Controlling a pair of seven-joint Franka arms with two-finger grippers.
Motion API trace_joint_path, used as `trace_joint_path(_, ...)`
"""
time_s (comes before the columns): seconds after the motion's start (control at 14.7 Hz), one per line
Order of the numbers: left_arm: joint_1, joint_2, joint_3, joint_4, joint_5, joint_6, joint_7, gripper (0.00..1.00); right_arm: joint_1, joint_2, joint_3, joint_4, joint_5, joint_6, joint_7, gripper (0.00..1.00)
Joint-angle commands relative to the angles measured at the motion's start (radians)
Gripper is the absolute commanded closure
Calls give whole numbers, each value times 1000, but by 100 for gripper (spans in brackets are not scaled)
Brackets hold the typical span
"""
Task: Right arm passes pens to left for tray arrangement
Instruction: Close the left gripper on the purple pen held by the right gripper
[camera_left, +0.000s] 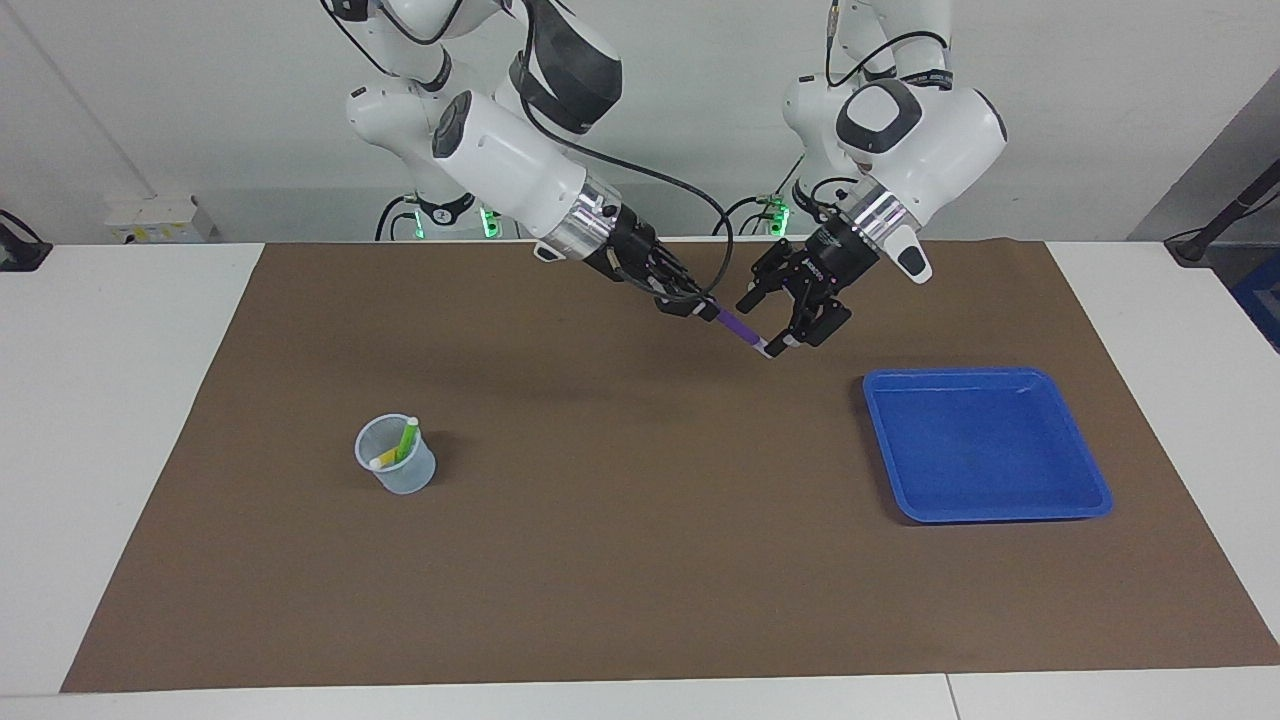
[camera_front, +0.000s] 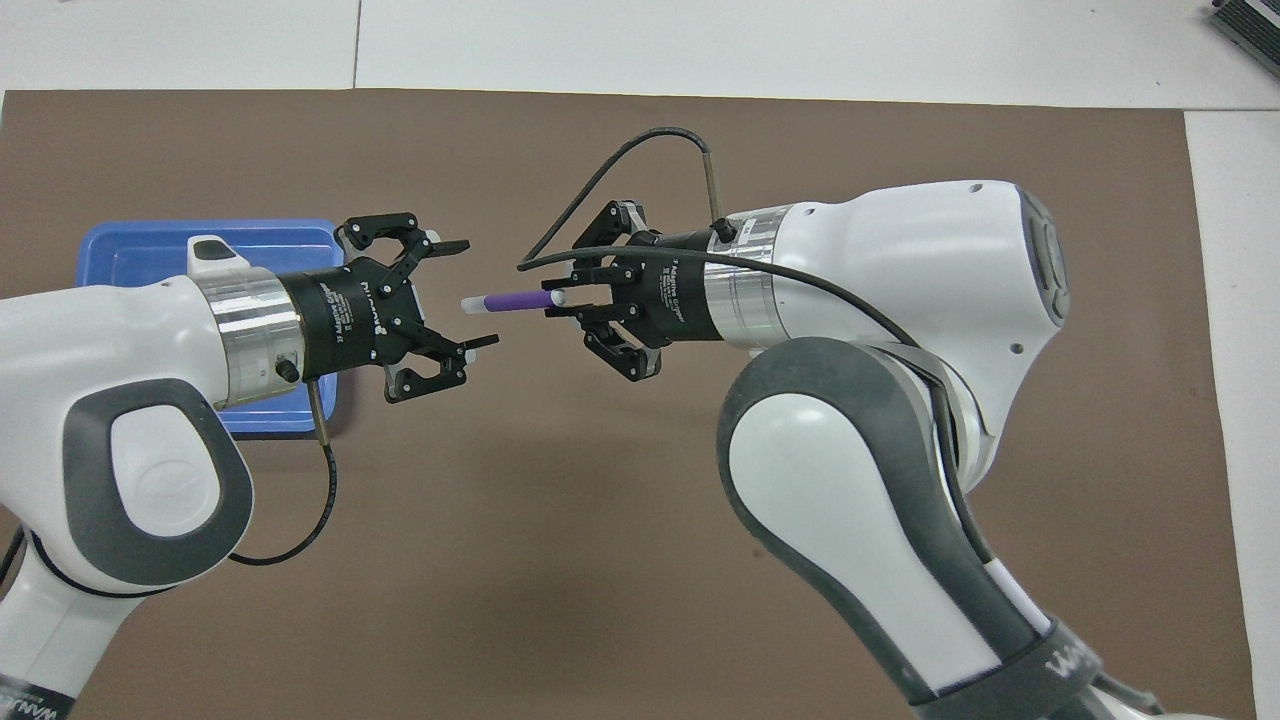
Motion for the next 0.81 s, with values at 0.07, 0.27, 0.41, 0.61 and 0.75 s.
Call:
trace_joint_path(0.07, -20, -48, 15, -57, -16, -21, -35, 13, 5, -5, 0, -14, 7, 23, -2, 100)
trace_joint_path(0.27, -25, -57, 15, -74, -16, -13, -32, 16, 5, -5, 0, -14, 7, 23, -2, 100)
trace_joint_path(0.41, -32, -46, 13, -73, -16, 39, -24, 19, 5, -6, 0, -14, 7, 21, -2, 100)
trace_joint_path(0.61, -54, -19, 10, -64, -18, 102, -27, 19, 5, -6, 0, -18, 6, 21, -4, 100)
trace_joint_path(0.75, -59, -17, 10, -62, -18, 105, -26, 19, 5, -6, 0, -18, 4, 19, -4, 100)
